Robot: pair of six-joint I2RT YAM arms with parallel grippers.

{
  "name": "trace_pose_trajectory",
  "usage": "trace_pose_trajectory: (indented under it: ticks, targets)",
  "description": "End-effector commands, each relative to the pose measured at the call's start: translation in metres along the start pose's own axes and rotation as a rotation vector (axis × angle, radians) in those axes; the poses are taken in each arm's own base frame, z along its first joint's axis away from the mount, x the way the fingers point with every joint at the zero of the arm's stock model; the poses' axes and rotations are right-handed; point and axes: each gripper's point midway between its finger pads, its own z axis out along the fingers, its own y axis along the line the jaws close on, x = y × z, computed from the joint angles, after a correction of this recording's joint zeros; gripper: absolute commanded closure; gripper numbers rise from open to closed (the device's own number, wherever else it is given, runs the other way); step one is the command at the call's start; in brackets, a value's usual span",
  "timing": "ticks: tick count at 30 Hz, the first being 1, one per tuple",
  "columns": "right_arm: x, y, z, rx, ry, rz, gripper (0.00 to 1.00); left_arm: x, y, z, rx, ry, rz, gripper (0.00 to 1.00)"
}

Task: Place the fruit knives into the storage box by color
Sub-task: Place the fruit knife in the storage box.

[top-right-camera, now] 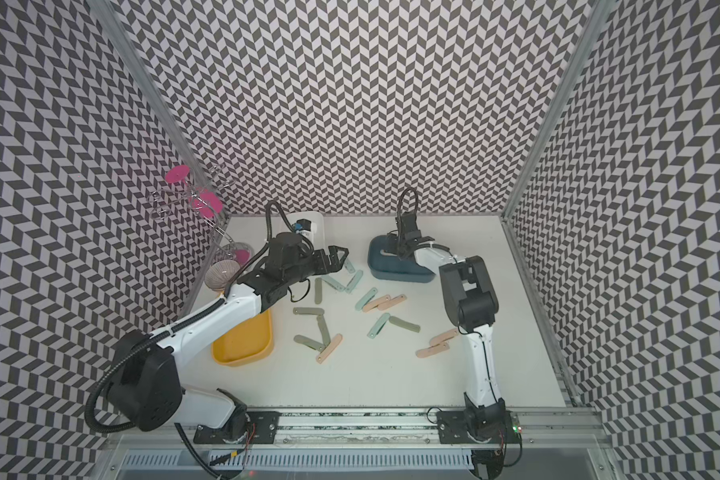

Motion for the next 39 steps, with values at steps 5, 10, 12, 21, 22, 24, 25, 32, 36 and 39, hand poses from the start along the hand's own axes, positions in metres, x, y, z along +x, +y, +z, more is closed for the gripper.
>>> trace_pose_trajectory:
  ticks: [5, 10, 12, 21, 22, 24, 25, 32, 36, 39]
  targets:
    - [0.007, -0.021, 0.02, 0.027, 0.027, -0.012, 0.4, 0.003, -0.006, 0.008, 0.014, 0.031, 0.013, 0.0]
    - [0.022, -0.024, 0.022, 0.004, 0.1, 0.001, 0.4, 0.001, -0.005, 0.01, 0.011, 0.028, 0.013, 0.0]
    - [0.027, -0.02, 0.018, -0.019, 0.121, 0.009, 0.4, 0.0, -0.006, 0.012, 0.012, 0.028, 0.013, 0.0]
    - [0.055, -0.011, 0.008, -0.098, 0.226, 0.031, 0.41, -0.006, -0.01, 0.018, 0.018, 0.019, 0.011, 0.0]
    - [0.058, -0.01, 0.007, -0.108, 0.236, 0.034, 0.41, -0.007, -0.01, 0.018, 0.02, 0.019, 0.011, 0.0]
    - [0.064, -0.008, 0.005, -0.127, 0.251, 0.039, 0.41, -0.008, -0.01, 0.02, 0.019, 0.019, 0.011, 0.0]
    - [0.067, -0.007, 0.004, -0.135, 0.258, 0.04, 0.41, -0.009, -0.01, 0.02, 0.02, 0.018, 0.01, 0.0]
    - [0.072, 0.004, -0.007, -0.204, 0.273, 0.068, 0.41, -0.009, -0.011, 0.023, 0.02, 0.019, 0.008, 0.0]
    - [0.073, 0.011, -0.009, -0.237, 0.277, 0.087, 0.42, -0.01, -0.011, 0.026, 0.019, 0.02, 0.009, 0.0]
    - [0.076, 0.017, -0.008, -0.26, 0.284, 0.096, 0.42, -0.01, -0.012, 0.027, 0.018, 0.022, 0.012, 0.0]
